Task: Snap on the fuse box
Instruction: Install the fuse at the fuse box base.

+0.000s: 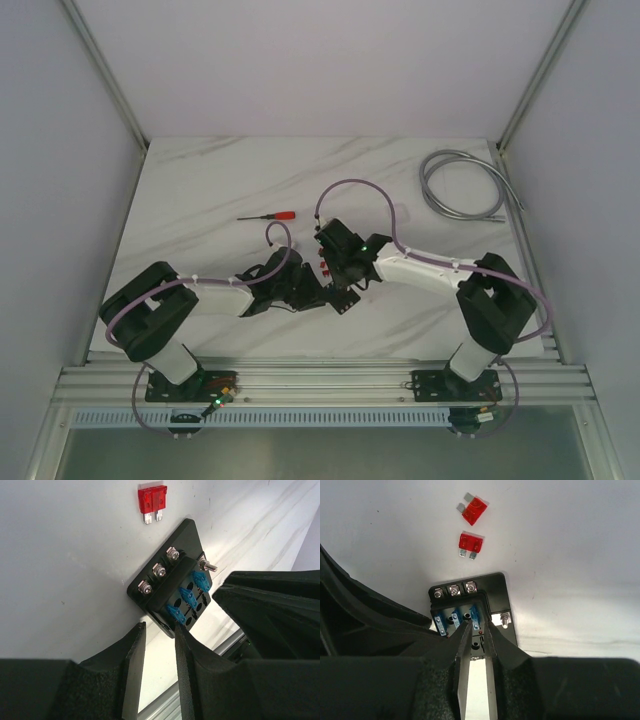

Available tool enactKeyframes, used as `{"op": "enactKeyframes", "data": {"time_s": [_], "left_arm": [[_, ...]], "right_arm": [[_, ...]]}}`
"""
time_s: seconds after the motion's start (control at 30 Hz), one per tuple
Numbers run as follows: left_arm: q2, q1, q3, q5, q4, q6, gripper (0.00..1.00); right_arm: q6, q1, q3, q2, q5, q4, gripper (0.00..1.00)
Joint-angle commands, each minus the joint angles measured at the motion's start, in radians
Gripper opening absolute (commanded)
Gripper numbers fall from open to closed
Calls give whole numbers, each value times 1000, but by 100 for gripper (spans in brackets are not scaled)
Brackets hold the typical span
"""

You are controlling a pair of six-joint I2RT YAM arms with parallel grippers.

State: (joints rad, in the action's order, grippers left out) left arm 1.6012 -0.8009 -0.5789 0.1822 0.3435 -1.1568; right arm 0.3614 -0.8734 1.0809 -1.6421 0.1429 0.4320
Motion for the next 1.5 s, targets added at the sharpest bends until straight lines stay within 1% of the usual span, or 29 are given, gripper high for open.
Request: {"op": "enactKeyframes", "data": {"time_s": [0.0,0.23,0.37,0.7,0.93,1.2,1.3,1.47], "left_arm": [[17,-9,4,-42,-106,35,39],[15,-10,5,-44,-109,34,39],[14,-8,6,-46,-112,34,38],[5,-9,13,-59,-128,34,38],[6,-8,16,-66,-136,35,38],[4,-1,20,-71,-144,40,39],[-10,0,21,-73,-149,43,39],[-48,0,11,-95,-181,56,39]], "right_arm": [[-22,-1,30,-42,-17,-12,21],[-28,6,16,-62,-40,-7,12],[-28,10,12,-76,-42,27,0],[-56,30,-51,-111,0,128,0],[-73,31,-76,-204,12,166,0],[-69,31,-82,-272,40,188,0],[-61,28,-78,-234,29,175,0],[-47,18,-33,-94,-35,121,0]]}}
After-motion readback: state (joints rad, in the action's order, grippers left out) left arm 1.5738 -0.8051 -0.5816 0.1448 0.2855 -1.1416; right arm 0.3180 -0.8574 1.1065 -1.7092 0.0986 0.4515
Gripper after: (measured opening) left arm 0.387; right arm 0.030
